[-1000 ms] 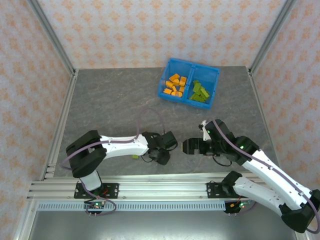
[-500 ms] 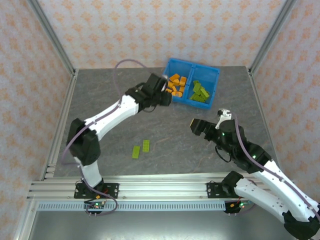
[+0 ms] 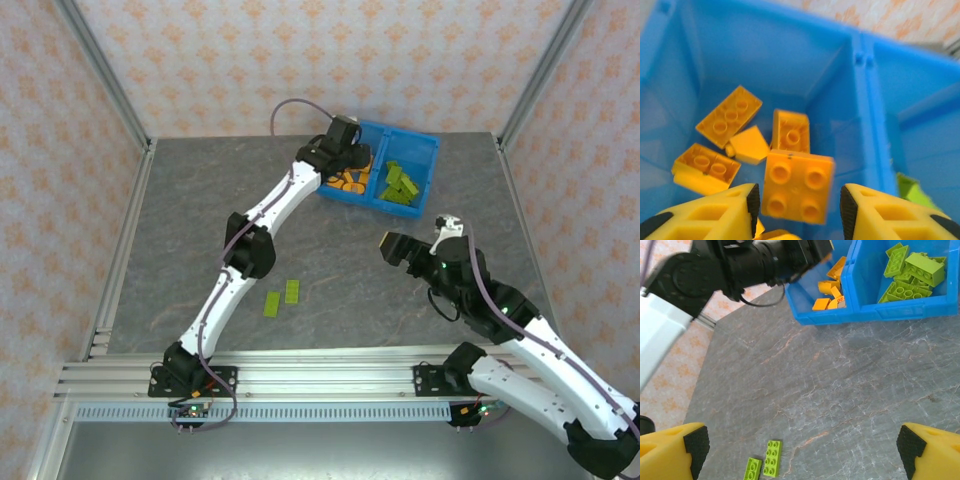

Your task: Sort the legos into containers by color

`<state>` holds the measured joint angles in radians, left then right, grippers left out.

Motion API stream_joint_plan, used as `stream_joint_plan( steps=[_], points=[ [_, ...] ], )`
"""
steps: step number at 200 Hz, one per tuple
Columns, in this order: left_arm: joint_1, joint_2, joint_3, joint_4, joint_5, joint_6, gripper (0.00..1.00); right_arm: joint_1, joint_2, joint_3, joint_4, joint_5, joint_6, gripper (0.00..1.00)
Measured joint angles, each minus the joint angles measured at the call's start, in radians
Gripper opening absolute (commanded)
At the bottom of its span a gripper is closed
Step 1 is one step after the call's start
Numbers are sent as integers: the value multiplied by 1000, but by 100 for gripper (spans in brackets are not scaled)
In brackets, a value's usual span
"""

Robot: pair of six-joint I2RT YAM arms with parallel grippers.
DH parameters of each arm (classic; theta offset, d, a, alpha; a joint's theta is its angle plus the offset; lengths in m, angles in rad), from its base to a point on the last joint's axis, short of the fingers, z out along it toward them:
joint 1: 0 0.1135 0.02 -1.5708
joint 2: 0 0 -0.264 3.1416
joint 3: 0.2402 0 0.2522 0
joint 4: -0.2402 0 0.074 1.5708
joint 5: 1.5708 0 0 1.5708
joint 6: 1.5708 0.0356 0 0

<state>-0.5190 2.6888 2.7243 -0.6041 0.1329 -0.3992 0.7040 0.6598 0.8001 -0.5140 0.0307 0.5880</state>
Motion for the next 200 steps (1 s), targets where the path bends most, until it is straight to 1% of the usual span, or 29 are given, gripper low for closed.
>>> stream_joint_plan(
  steps=[14,47,68,81,91,109,125,151,166,175,190,193,200],
  points=[
    [0,3,0,-16,2,-8,56,0,-1,0,0,0,4,98],
    [0,-27,0,-43,17,-19,59,0,6,0,0,0,6,98],
    [0,-100,-16,-103,26,-18,59,0,25,0,-2,-1,5,96],
    [0,-201,-82,-126,40,-13,59,0,48,0,-9,-4,0,95],
    [0,-314,-173,-132,46,2,59,0,77,3,-18,-8,-8,94],
    [0,-571,-409,-117,52,44,59,0,158,32,-41,-34,-17,93],
    [0,-840,-642,-86,55,110,59,7,262,76,-45,-70,-26,92],
    [0,-1238,-957,-58,53,235,63,50,446,142,-29,-134,-36,92],
    [0,-1453,-1138,-51,50,324,70,88,567,188,-14,-183,-38,92],
    [0,-1570,-1241,-72,47,373,78,107,637,214,1,-208,-38,91],
    [0,-1718,-1361,-125,46,446,89,134,735,254,16,-242,-30,90],
    [0,-1752,-1386,-146,46,478,91,140,761,266,14,-248,-28,90],
    [0,-1805,-1426,-188,51,516,94,152,807,293,14,-257,-19,90]
  ],
)
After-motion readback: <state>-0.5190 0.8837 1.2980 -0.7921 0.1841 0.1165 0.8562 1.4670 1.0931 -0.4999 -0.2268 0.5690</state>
